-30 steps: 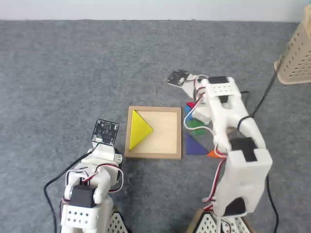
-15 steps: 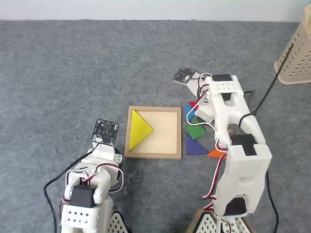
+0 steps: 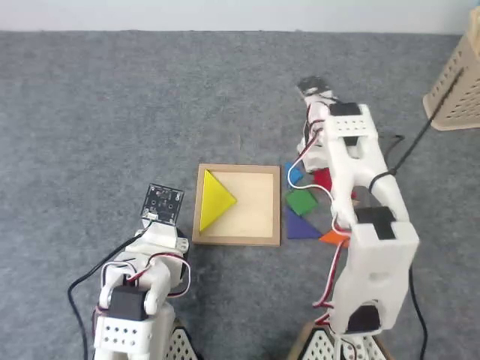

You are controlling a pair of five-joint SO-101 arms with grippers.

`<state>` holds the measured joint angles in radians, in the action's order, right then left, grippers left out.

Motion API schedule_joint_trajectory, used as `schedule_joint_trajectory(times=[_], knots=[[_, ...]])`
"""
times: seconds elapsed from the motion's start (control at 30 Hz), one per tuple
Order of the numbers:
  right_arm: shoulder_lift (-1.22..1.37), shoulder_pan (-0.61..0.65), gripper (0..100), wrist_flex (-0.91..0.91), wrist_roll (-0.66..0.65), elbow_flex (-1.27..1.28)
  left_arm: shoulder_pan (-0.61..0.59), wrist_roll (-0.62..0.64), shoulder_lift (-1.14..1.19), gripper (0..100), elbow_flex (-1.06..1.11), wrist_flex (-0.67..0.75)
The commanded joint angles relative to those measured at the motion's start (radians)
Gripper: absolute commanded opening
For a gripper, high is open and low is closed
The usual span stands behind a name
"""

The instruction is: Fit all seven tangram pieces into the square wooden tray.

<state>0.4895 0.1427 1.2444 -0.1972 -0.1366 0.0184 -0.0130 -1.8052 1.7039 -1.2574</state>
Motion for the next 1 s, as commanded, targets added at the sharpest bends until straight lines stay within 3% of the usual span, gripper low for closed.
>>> schedule_joint_trajectory(times=[0.0, 0.13, 0.27, 0.47, 0.77, 0.97], knots=[[-0.013, -0.048, 4.9, 0.013, 0.069, -0.054, -0.002, 0.009, -0.020, 1, -0.019, -0.006], [-0.013, -0.047, 5.2, 0.021, 0.018, -0.052, -0.002, 0.009, -0.020, 1, -0.019, -0.006], [-0.015, -0.021, 13.5, 0.044, -0.058, -0.051, -0.002, 0.009, -0.020, 1, -0.019, -0.006], [-0.050, -0.004, 20.9, 0.117, -0.321, -0.034, -0.002, 0.009, -0.020, 1, -0.019, -0.006], [-0.306, 0.035, 20.9, -0.045, -0.377, 0.252, -0.002, 0.009, -0.020, 1, -0.019, -0.006], [-0.277, 0.028, 20.9, -0.021, -0.496, 0.255, -0.002, 0.009, -0.020, 1, -0.019, -0.006]])
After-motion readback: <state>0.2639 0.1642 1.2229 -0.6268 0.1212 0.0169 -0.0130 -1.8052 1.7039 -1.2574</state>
